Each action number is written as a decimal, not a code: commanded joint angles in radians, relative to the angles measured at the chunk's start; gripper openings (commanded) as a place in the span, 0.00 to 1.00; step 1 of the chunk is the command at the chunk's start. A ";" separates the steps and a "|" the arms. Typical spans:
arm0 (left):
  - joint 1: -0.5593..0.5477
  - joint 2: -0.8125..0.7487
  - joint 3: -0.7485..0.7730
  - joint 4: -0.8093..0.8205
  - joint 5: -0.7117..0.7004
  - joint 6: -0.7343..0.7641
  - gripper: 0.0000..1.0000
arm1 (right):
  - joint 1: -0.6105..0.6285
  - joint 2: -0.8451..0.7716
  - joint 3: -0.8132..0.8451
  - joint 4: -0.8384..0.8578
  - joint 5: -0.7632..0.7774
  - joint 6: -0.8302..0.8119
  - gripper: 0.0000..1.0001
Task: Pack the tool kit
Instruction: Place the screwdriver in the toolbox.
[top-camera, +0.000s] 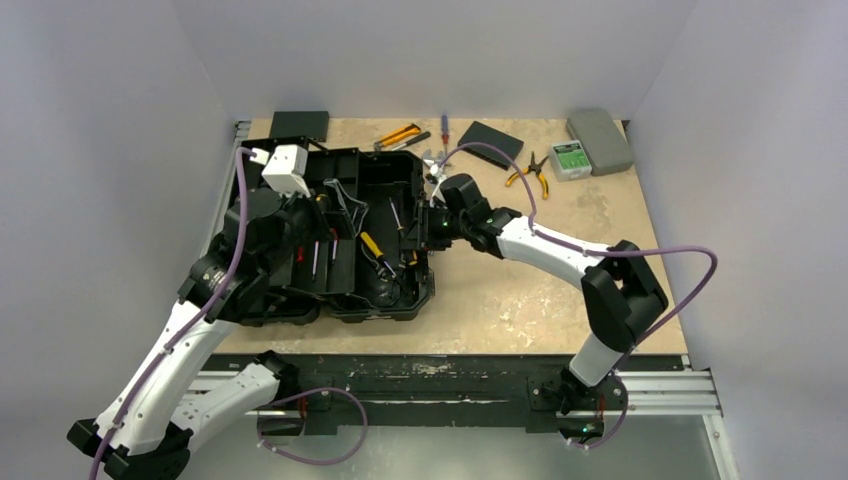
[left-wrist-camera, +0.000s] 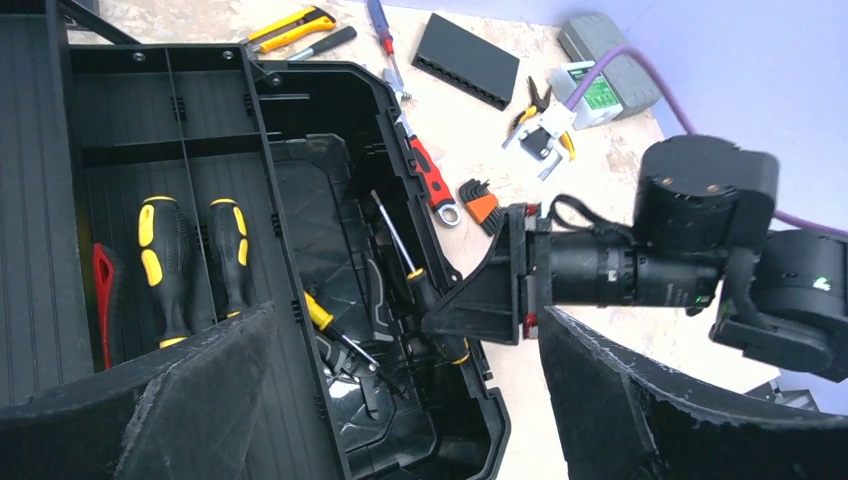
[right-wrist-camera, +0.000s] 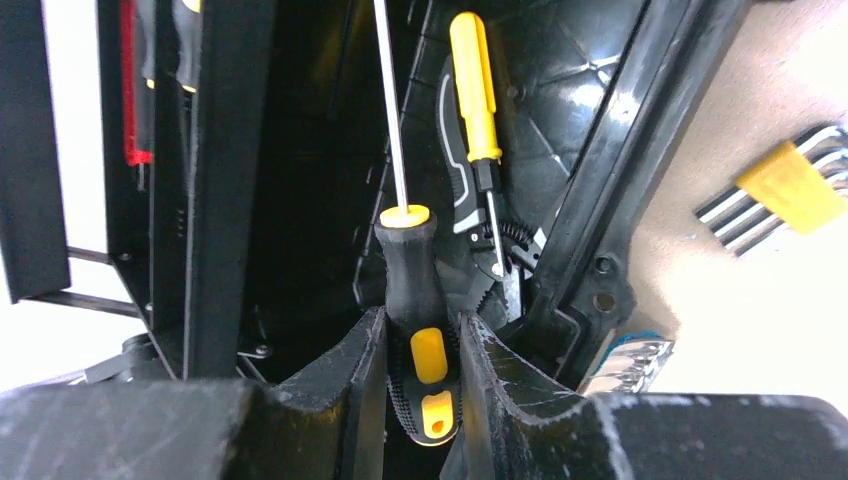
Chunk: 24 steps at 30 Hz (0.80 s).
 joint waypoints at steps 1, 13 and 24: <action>-0.002 -0.011 -0.008 0.050 -0.034 -0.005 1.00 | 0.023 0.011 0.034 0.092 0.042 0.051 0.00; -0.002 0.000 -0.008 0.056 -0.007 -0.004 1.00 | 0.046 0.016 0.017 0.116 0.066 0.045 0.53; -0.003 0.000 -0.007 0.054 0.000 0.000 1.00 | 0.043 -0.108 0.149 -0.161 0.270 -0.128 0.66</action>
